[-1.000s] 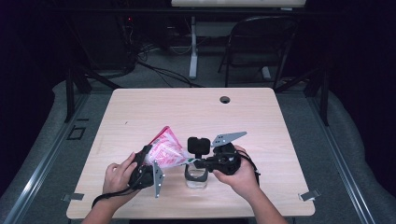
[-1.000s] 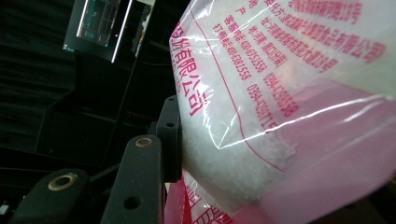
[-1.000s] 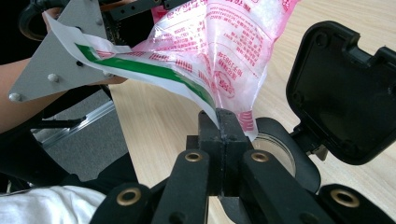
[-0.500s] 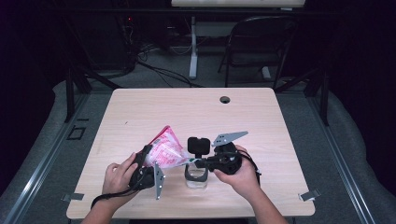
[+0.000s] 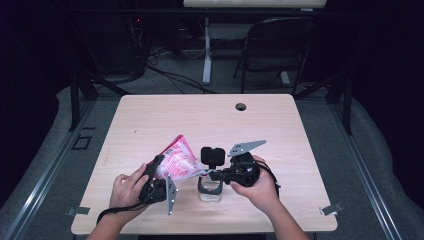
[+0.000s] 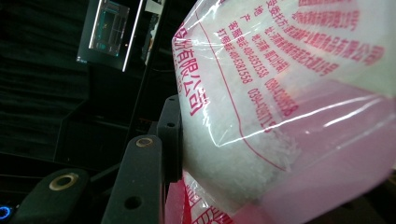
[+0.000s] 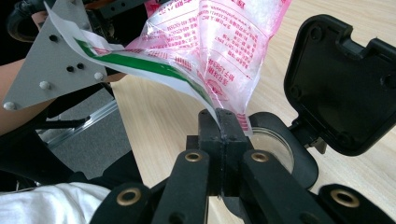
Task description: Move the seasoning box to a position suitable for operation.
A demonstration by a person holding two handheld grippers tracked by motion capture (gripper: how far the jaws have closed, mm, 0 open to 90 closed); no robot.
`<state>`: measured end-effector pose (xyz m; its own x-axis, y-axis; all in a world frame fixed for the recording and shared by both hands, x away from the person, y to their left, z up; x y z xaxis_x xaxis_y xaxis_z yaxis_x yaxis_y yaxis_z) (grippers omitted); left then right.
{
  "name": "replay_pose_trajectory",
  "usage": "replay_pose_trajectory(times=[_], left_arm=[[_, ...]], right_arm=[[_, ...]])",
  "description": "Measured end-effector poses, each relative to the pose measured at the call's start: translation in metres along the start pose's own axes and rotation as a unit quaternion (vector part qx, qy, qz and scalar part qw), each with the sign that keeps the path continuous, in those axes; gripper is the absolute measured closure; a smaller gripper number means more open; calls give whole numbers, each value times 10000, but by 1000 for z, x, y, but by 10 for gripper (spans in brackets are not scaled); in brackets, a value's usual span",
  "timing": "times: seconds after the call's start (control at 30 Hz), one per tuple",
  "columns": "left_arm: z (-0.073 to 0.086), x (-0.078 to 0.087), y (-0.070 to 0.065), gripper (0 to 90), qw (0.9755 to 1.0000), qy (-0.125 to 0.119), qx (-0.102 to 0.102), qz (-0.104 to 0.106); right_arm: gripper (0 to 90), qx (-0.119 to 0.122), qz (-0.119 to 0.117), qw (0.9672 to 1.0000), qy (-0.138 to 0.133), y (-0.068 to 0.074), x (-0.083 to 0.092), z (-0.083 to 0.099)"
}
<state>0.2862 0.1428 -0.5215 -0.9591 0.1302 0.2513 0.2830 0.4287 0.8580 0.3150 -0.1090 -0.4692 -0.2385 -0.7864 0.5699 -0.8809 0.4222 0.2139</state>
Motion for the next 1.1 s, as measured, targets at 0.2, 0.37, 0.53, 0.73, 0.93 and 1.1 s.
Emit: replay_pose_trajectory(times=[0.2,0.37,0.53,0.73,0.93,1.1], left_arm=[[-1,0,0,638,10000,-25,-13,4],[-3,0,1,638,10000,-6,-42,27],[-6,2,2,638,9999,-45,-98,-8],[-9,3,1,638,9999,-28,-156,-43],[-8,4,0,638,9997,-51,-255,-23],[-8,6,1,638,9994,-61,-303,-129]], right_arm=[[900,-5,-5,10000,40,0,1,0],[900,-9,-16,10000,84,1,1,-2],[900,-100,-72,9999,14,2,4,1],[900,-97,-81,9999,6,3,6,3],[900,-99,-86,9999,40,2,5,5],[900,-88,-80,9999,24,4,5,6]])
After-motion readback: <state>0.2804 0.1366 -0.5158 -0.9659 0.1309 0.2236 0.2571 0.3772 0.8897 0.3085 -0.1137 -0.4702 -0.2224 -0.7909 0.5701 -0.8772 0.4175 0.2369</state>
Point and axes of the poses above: each handheld gripper's, and its own axes: x roughly backward along the jaws, z roughly out of its underside, y roughly to its left, the point moved 2 cm from there along -x, roughly forward along the jaws, and after that the axes turned 8 degrees about x, right-handed, at the moved point
